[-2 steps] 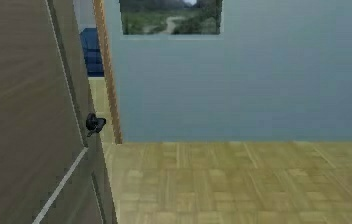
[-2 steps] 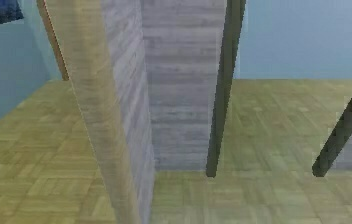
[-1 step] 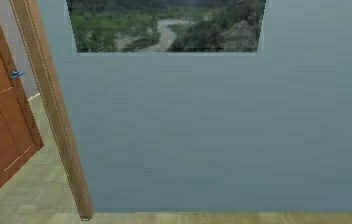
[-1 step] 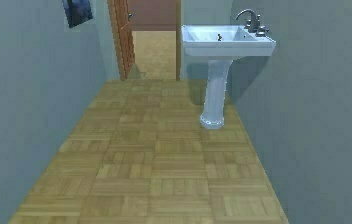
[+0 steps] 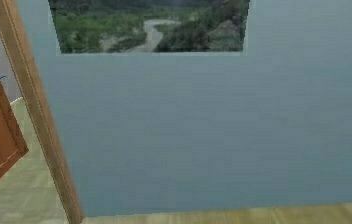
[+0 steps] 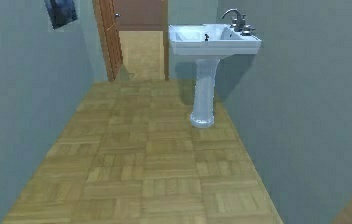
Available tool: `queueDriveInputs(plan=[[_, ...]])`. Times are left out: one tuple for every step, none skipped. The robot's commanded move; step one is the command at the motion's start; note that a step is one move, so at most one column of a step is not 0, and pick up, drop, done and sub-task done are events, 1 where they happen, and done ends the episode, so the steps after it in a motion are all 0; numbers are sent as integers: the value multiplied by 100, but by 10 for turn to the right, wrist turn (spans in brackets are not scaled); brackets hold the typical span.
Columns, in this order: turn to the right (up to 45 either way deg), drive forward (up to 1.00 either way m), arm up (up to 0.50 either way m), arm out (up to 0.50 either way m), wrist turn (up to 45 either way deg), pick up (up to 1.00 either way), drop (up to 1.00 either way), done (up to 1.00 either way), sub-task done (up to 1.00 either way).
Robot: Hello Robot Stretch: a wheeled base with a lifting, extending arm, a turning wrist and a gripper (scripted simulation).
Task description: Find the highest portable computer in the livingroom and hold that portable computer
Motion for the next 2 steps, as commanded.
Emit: queueDriveInputs(plan=[[0,5,0,0,0,0,0,0,0],[-300,0,0,0,0,0,0,0,0]])
